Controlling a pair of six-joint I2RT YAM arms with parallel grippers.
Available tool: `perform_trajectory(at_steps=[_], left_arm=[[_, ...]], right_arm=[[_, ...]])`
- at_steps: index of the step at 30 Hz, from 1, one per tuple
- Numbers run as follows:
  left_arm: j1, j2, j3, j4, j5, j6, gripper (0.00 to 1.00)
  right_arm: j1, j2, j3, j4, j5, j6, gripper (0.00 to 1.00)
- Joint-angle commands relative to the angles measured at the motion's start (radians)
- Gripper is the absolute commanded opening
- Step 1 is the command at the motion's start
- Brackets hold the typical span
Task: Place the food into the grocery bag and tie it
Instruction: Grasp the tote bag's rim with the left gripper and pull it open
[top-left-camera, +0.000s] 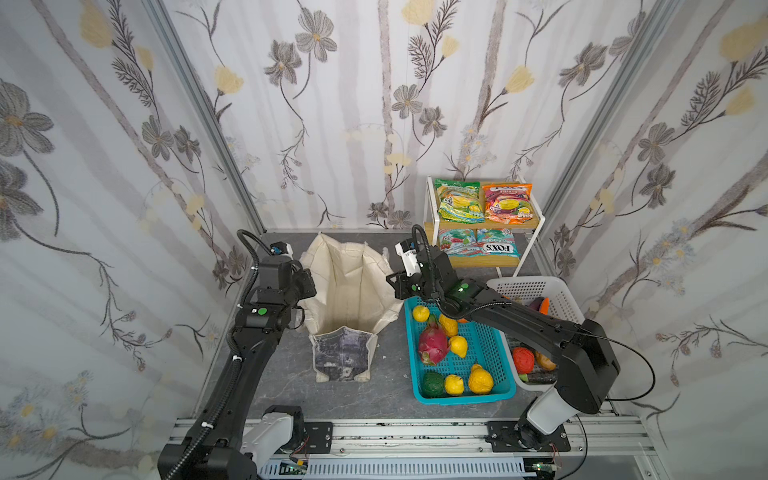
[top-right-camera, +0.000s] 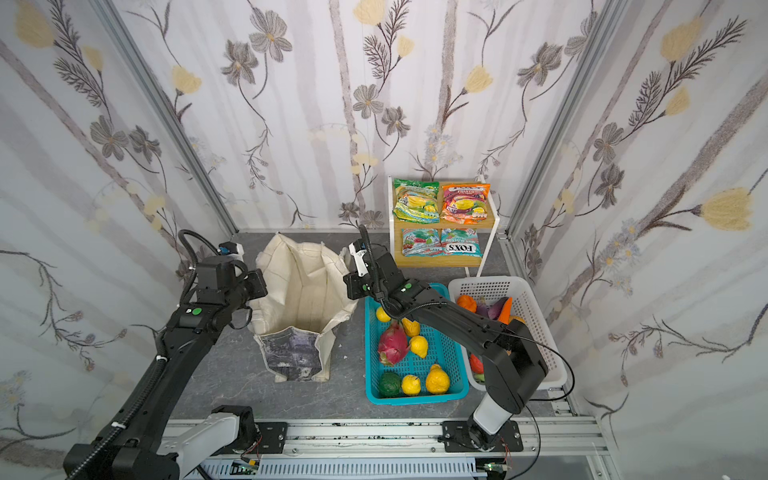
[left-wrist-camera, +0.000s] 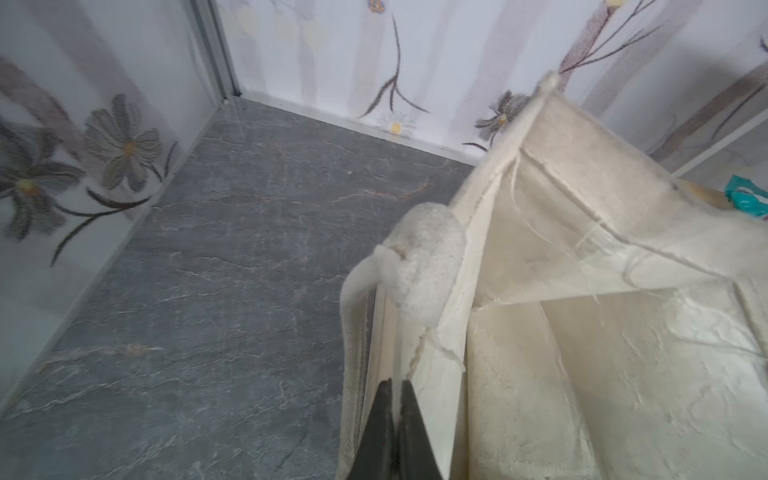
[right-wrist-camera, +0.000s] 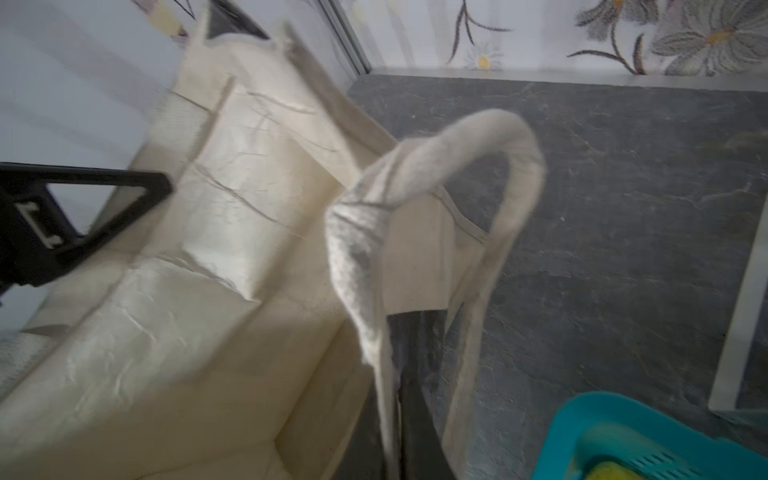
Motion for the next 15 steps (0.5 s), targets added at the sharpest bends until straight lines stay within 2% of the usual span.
perform_trajectory(at_steps=[1, 5, 11, 12, 14, 15], left_arm=[[0.074, -0.052, -0.036, 0.022, -0.025, 0.011, 0.00], [0.111, -0.121, -0.107, 0.123, 0.131, -0.019, 0.00], [0.112, -0.101, -0.198, 0.275, 0.324, -0.086, 0.00], [0.110, -0.099, -0.200, 0.282, 0.333, -0.087, 0.00], [0.112, -0.099, -0.193, 0.287, 0.349, -0.078, 0.00], [0.111, -0.098, -0.185, 0.289, 0.356, -0.077, 0.00]], right_arm=[[-0.030, -0.059, -0.064, -0.039, 0.052, -0.016, 0.07], [-0.048, -0.099, -0.119, -0.042, 0.104, -0.001, 0.06], [-0.025, -0.084, -0.134, 0.069, 0.053, 0.062, 0.12], [-0.021, -0.083, -0.133, 0.083, 0.053, 0.066, 0.18], [-0.020, -0.088, -0.134, 0.094, 0.056, 0.076, 0.48], [-0.020, -0.098, -0.136, 0.100, 0.061, 0.076, 0.53]])
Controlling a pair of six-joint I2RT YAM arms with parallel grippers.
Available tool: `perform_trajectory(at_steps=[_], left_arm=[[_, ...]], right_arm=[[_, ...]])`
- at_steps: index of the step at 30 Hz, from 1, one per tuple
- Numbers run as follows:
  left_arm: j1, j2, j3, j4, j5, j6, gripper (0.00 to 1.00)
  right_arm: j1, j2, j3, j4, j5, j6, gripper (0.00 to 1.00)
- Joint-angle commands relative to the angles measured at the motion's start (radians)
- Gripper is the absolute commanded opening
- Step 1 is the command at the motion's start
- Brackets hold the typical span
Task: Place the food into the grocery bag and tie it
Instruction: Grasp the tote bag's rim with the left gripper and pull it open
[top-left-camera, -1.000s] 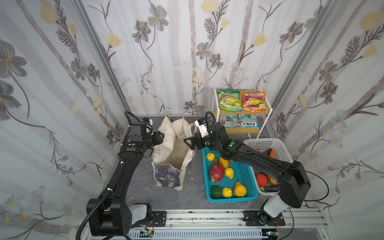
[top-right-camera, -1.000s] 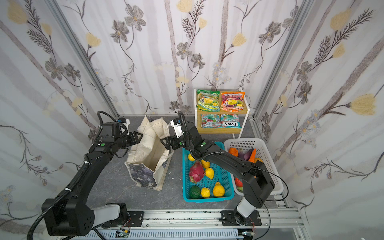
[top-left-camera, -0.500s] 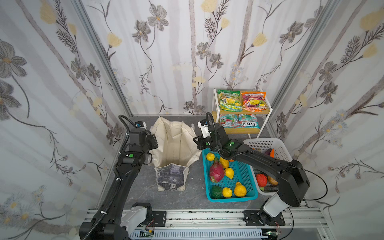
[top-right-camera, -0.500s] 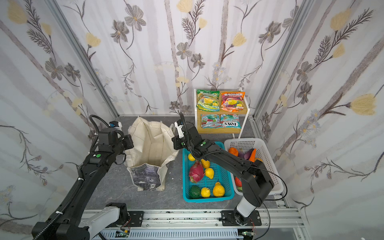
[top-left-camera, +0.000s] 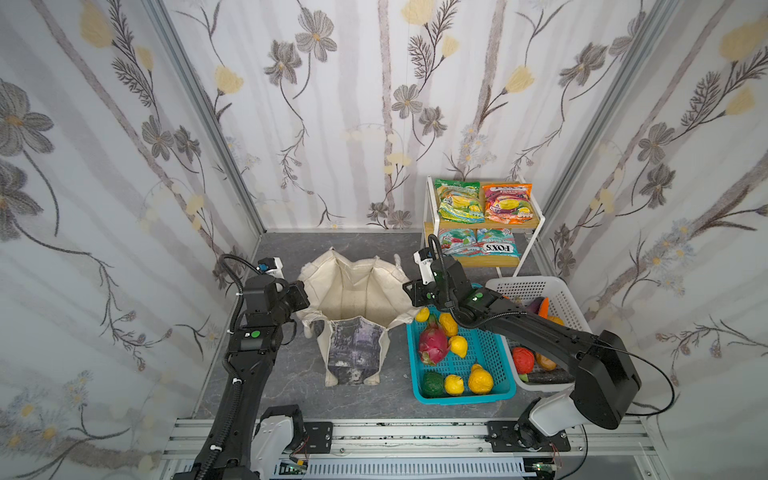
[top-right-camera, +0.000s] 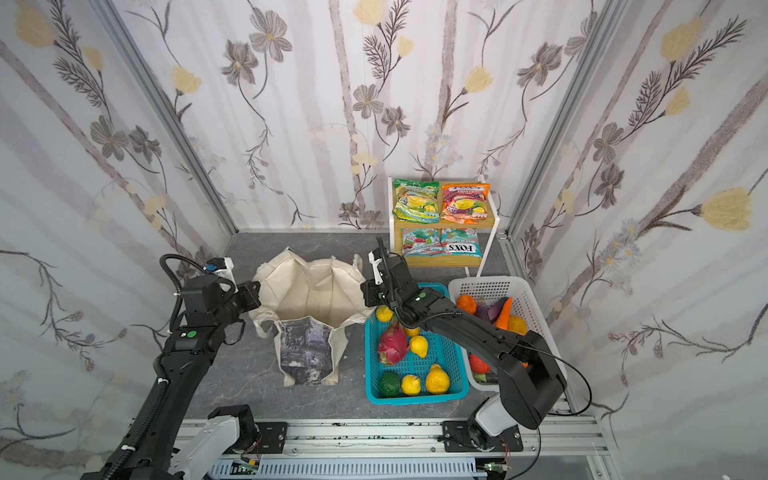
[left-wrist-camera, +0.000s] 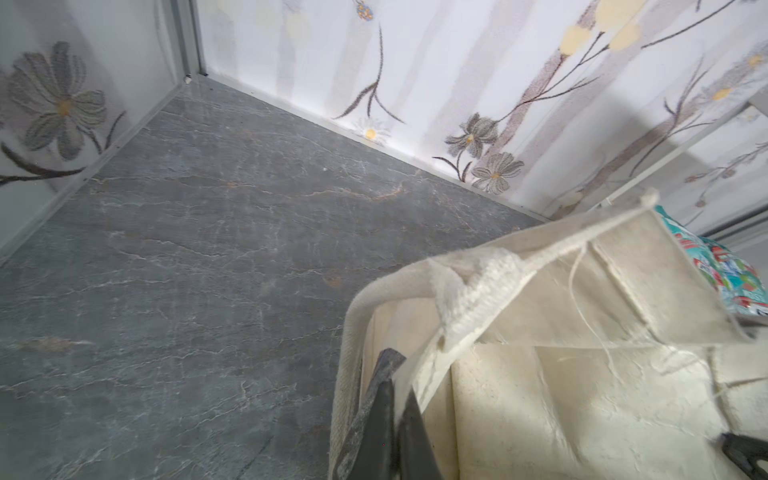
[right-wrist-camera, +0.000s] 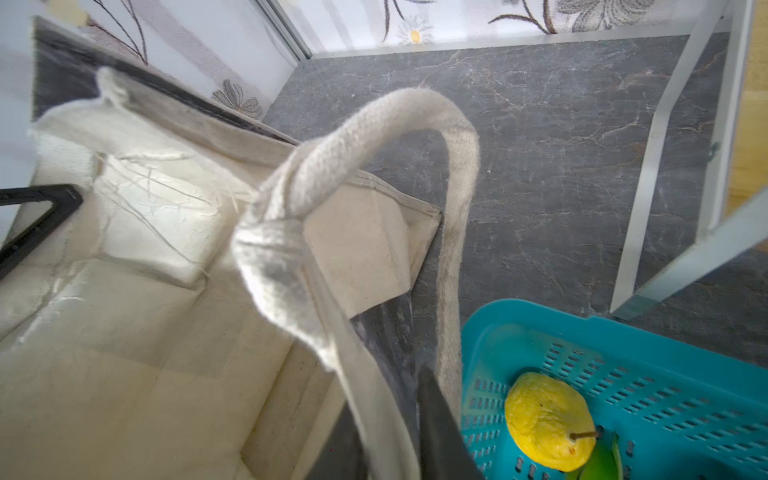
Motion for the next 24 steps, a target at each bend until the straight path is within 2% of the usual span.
perform_trajectory(at_steps=[1, 3, 6, 10, 13, 16, 17, 19, 20, 22, 24], left_arm=[[0.000, 0.007, 0.019, 0.085, 0.088, -0.015, 0.00], [0.001, 0.022, 0.023, 0.089, 0.087, -0.022, 0.00], [0.001, 0.027, 0.007, 0.094, 0.048, -0.010, 0.00], [0.001, -0.007, -0.014, 0.096, 0.011, -0.011, 0.00], [-0.001, -0.025, -0.029, 0.096, 0.006, -0.016, 0.00], [0.000, -0.036, -0.037, 0.096, 0.006, -0.024, 0.00], [0.001, -0.038, -0.038, 0.096, 0.007, -0.025, 0.00], [0.002, -0.038, -0.037, 0.096, 0.004, -0.026, 0.00], [0.002, -0.038, -0.037, 0.096, 0.004, -0.024, 0.00], [0.002, -0.038, -0.041, 0.098, 0.003, -0.026, 0.00], [0.002, -0.039, -0.046, 0.099, 0.009, -0.015, 0.00]], right_arm=[[0.001, -0.023, -0.010, 0.088, 0.013, 0.023, 0.56], [0.001, -0.068, -0.042, 0.118, 0.044, 0.021, 0.65], [0.001, -0.181, -0.090, 0.134, 0.138, 0.025, 0.99], [-0.001, -0.335, -0.092, 0.035, 0.275, 0.002, 1.00], [-0.012, -0.475, -0.108, -0.019, 0.355, 0.052, 1.00], [-0.020, -0.638, -0.247, 0.026, 0.427, 0.020, 1.00], [-0.031, -0.684, -0.304, 0.064, 0.399, 0.021, 1.00], [-0.095, -0.756, -0.410, 0.108, 0.217, 0.046, 1.00], [-0.120, -0.763, -0.425, 0.088, 0.163, 0.081, 1.00], [-0.156, -0.740, -0.420, -0.024, 0.127, 0.161, 1.00], [-0.157, -0.690, -0.391, -0.162, 0.145, 0.217, 1.00]])
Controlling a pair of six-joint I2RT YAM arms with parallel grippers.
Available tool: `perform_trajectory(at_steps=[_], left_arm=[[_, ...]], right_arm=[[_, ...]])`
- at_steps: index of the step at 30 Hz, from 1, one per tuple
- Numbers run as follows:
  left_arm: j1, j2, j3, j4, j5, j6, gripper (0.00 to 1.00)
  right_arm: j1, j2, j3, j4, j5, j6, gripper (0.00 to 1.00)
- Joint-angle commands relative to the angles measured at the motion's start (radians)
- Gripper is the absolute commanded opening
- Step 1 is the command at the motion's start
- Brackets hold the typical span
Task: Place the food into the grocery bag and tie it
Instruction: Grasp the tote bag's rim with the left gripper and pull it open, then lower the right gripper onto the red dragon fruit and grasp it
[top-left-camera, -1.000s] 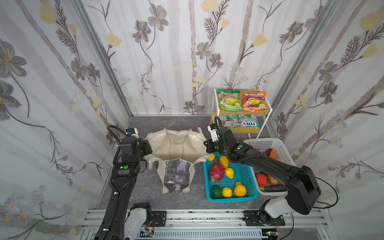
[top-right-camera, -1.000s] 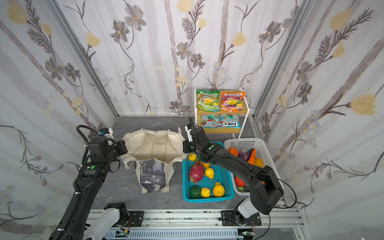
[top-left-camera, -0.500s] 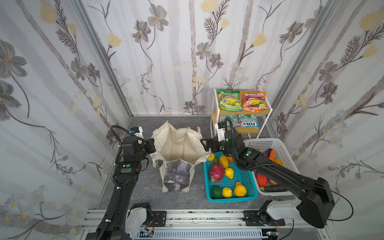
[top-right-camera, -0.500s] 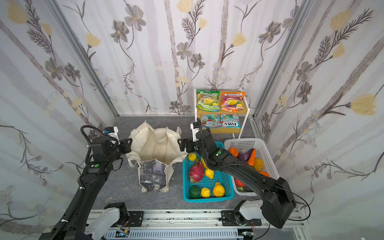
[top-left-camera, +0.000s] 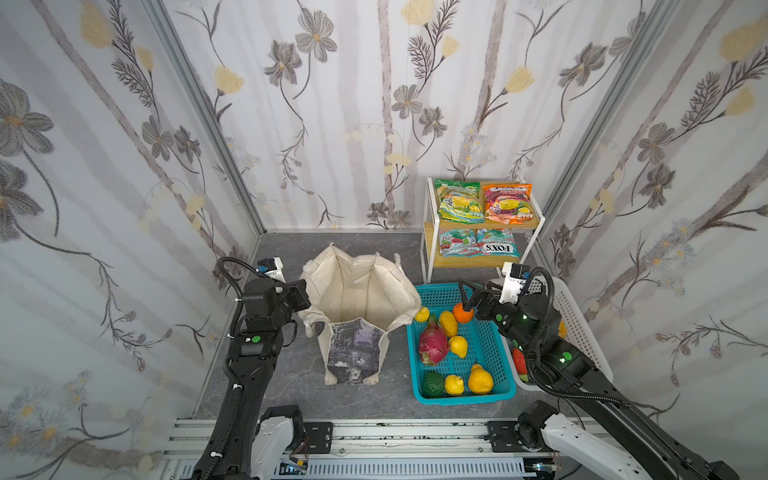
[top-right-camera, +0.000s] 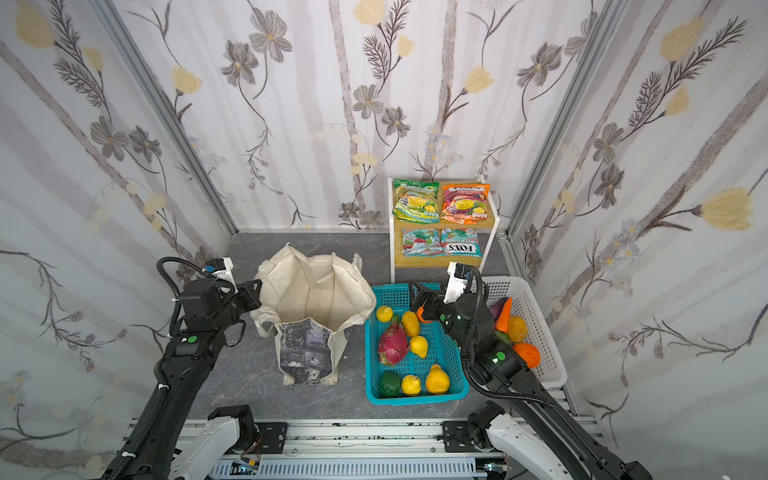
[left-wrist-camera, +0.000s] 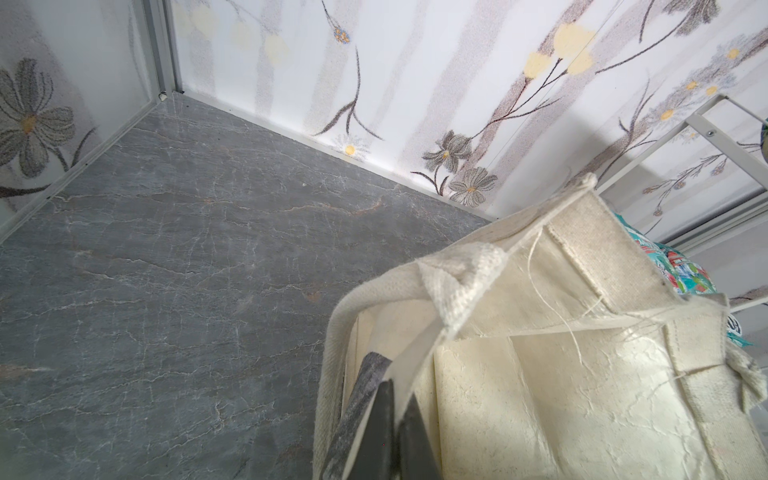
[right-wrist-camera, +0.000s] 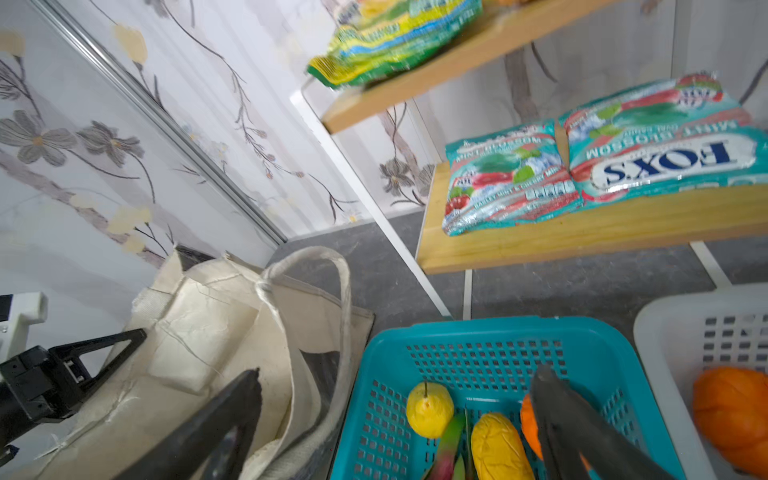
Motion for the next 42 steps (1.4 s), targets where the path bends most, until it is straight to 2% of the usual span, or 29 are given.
perform_trajectory(at_steps=[1, 4, 6, 7, 10, 19, 27, 32, 34, 42], left_arm=[[0.002, -0.007, -0.007, 0.042, -0.004, 0.007, 0.00], [0.000, -0.016, -0.011, 0.046, -0.030, 0.003, 0.00], [0.002, -0.012, -0.013, 0.046, -0.031, -0.002, 0.00], [0.002, -0.008, -0.013, 0.045, -0.032, -0.002, 0.00], [0.001, 0.002, -0.013, 0.044, -0.048, -0.002, 0.00], [0.001, 0.014, -0.010, 0.044, -0.047, -0.005, 0.00], [0.003, 0.002, -0.015, 0.046, -0.051, -0.001, 0.00], [0.003, 0.001, -0.015, 0.046, -0.050, -0.001, 0.00], [0.003, 0.001, -0.014, 0.044, -0.049, -0.001, 0.00], [0.003, -0.007, -0.017, 0.047, -0.050, -0.001, 0.00]], right_arm=[[-0.007, 0.063, 0.029, -0.196, -0.096, 0.126, 1.00], [0.037, 0.123, 0.003, -0.193, -0.239, 0.202, 1.00], [0.106, 0.148, -0.031, -0.136, -0.277, 0.280, 0.95], [0.143, 0.161, -0.048, -0.115, -0.271, 0.317, 0.92], [0.198, 0.208, -0.054, -0.117, -0.261, 0.370, 0.92], [0.222, 0.204, -0.135, -0.140, -0.201, 0.542, 0.93], [0.222, 0.296, -0.145, -0.073, -0.190, 0.555, 0.93], [0.222, 0.348, -0.156, -0.032, -0.188, 0.557, 0.95], [0.222, 0.367, -0.164, -0.006, -0.196, 0.564, 0.99], [0.208, 0.442, -0.187, 0.071, -0.200, 0.575, 1.00]])
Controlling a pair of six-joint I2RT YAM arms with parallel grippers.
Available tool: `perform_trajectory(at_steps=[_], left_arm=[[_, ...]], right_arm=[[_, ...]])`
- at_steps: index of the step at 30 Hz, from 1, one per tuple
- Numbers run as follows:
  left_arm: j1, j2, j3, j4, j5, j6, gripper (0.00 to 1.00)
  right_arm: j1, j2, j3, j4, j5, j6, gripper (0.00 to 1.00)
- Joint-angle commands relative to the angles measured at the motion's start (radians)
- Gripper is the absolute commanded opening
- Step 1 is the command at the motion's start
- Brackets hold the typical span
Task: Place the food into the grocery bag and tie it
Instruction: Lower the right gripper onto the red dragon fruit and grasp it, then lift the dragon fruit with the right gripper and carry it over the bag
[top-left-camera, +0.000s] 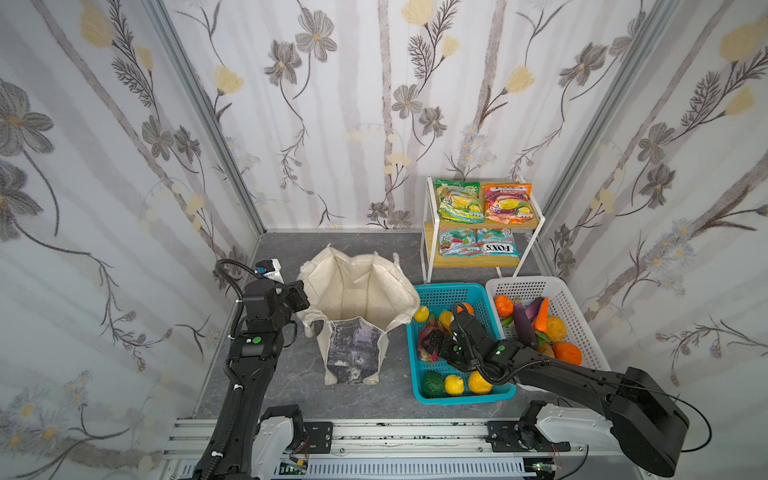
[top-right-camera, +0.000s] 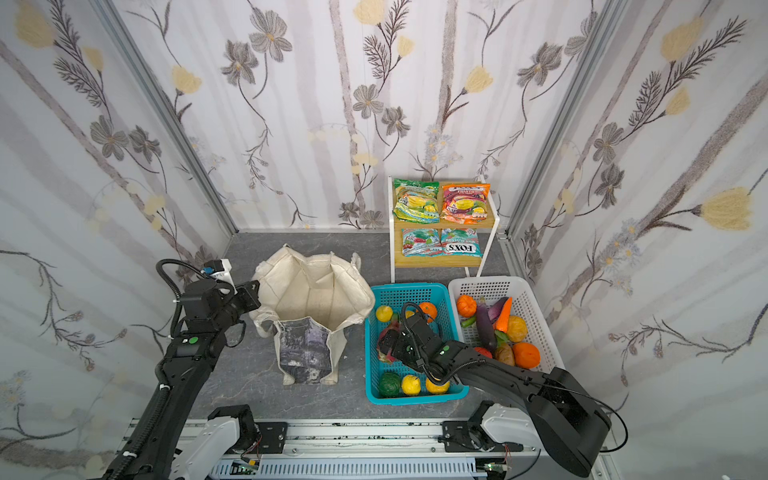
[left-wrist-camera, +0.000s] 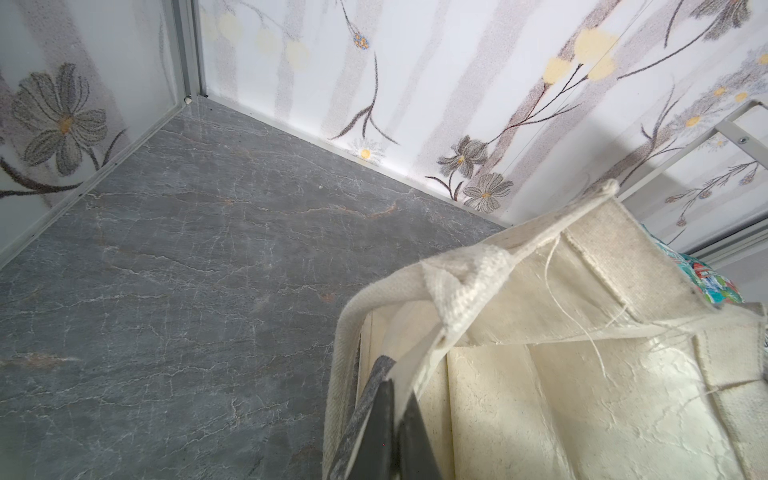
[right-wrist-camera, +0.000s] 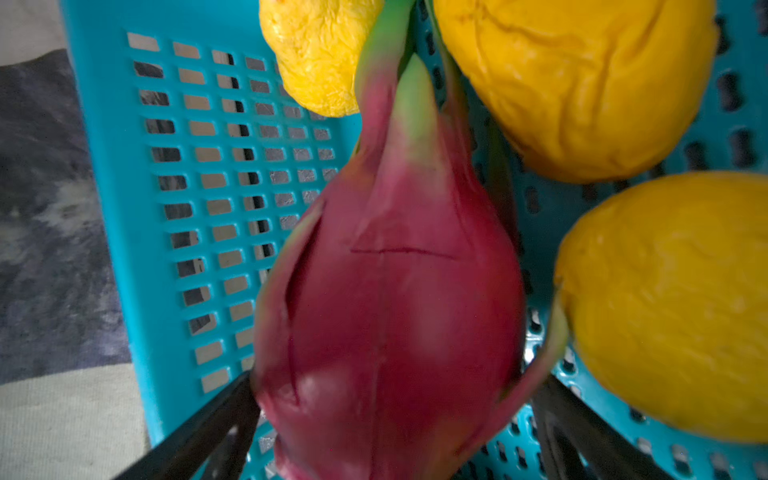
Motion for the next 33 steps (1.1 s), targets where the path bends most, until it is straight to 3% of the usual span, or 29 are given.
perform_trajectory(at_steps=[1, 6, 21, 33], left_arm=[[0.001, -0.002, -0.002, 0.038, 0.000, 0.003, 0.00], [0.001, -0.002, -0.004, 0.039, -0.004, 0.006, 0.00], [0.001, -0.020, -0.010, 0.042, -0.016, 0.014, 0.00], [0.002, -0.032, -0.015, 0.042, -0.019, 0.015, 0.00]], right_arm=[[-0.008, 0.017, -0.014, 0.077, 0.012, 0.019, 1.00], [-0.025, 0.037, -0.060, 0.201, -0.005, 0.034, 1.00], [-0.039, 0.133, -0.085, 0.334, -0.033, 0.020, 1.00], [-0.031, 0.042, -0.119, 0.371, 0.004, -0.018, 0.81]])
